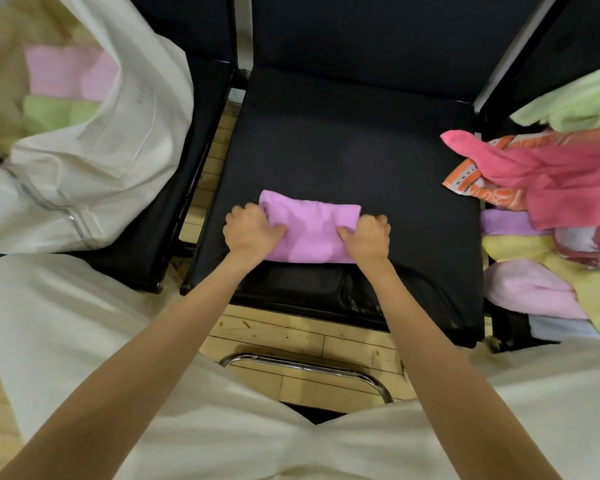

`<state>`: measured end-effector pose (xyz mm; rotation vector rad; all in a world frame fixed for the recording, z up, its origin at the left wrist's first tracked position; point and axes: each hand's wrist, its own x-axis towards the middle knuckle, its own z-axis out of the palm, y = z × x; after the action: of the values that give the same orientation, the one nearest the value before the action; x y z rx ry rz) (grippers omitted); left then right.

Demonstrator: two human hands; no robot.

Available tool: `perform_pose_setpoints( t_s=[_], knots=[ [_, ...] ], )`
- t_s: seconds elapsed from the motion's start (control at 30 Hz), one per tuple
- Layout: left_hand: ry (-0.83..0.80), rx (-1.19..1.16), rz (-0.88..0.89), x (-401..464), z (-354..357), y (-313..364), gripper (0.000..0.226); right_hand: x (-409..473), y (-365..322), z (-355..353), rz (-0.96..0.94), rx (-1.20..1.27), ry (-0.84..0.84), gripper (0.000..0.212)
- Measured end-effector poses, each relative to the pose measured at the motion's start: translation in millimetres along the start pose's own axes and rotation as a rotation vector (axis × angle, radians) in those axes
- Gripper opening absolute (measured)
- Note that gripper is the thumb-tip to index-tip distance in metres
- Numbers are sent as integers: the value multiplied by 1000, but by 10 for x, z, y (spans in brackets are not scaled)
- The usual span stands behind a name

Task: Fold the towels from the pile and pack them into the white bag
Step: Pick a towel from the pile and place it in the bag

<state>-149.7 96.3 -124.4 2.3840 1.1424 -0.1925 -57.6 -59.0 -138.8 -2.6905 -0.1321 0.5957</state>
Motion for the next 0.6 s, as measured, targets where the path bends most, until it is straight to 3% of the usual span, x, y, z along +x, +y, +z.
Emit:
perform_pose_setpoints(
  t_s=[0.1, 0.27, 0.47, 0.53, 0.6],
  knots=[
    [-29, -33, -88, -6, 8, 90, 46, -63, -124, -8, 27, 135, -27, 40],
    [57, -512, -14, -2, -273, -48, 19, -274, -505, -208, -81, 382, -5, 31],
    [219, -743, 94, 86, -1391, -457, 35, -553, -1384, -315, -331, 632, 21, 37],
    [213, -844, 98, 135, -1829, -662, 30, -651, -1690, -302, -412, 693, 30, 38],
    [162, -959, 102, 157, -2251, -864, 28, -722, -1982, -293, -506, 721, 58, 25]
  ],
)
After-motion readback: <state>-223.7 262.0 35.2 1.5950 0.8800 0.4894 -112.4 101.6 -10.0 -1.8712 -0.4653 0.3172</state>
